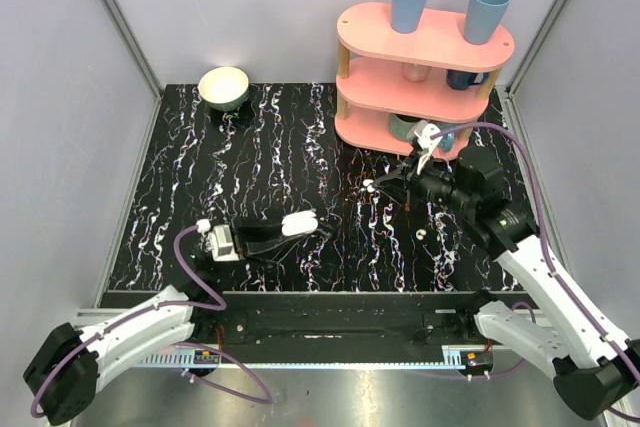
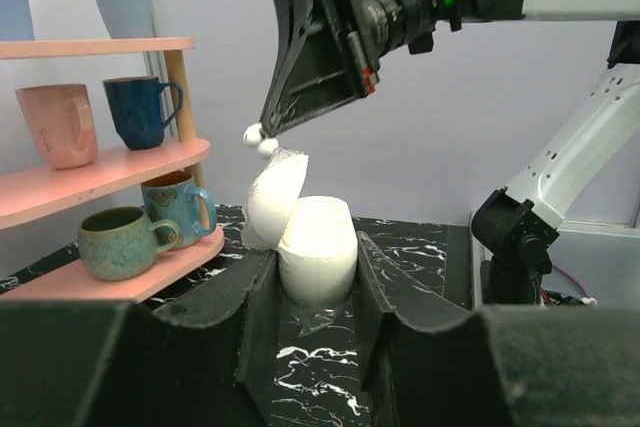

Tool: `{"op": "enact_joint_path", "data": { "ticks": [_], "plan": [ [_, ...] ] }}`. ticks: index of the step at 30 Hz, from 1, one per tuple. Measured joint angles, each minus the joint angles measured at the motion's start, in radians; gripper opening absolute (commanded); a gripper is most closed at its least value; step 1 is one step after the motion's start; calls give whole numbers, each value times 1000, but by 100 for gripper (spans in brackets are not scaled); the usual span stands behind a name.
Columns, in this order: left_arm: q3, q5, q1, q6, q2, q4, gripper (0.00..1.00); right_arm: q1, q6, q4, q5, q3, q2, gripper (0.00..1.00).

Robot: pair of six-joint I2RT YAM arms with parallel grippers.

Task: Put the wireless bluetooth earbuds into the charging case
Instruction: Insert the left earbud into the left side groove of the charging case.

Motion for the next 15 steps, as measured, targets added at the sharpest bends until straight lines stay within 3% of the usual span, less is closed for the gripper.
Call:
{"op": "enact_joint_path", "data": {
  "ticks": [7,15],
  "plan": [
    [9,14,0,-24,55,2,0,13,-86,-14,-113,33,-29,0],
    [38,51,0,-48,127,13,0,112,-186,-67,-196,92,-26,0]
  ]
}}
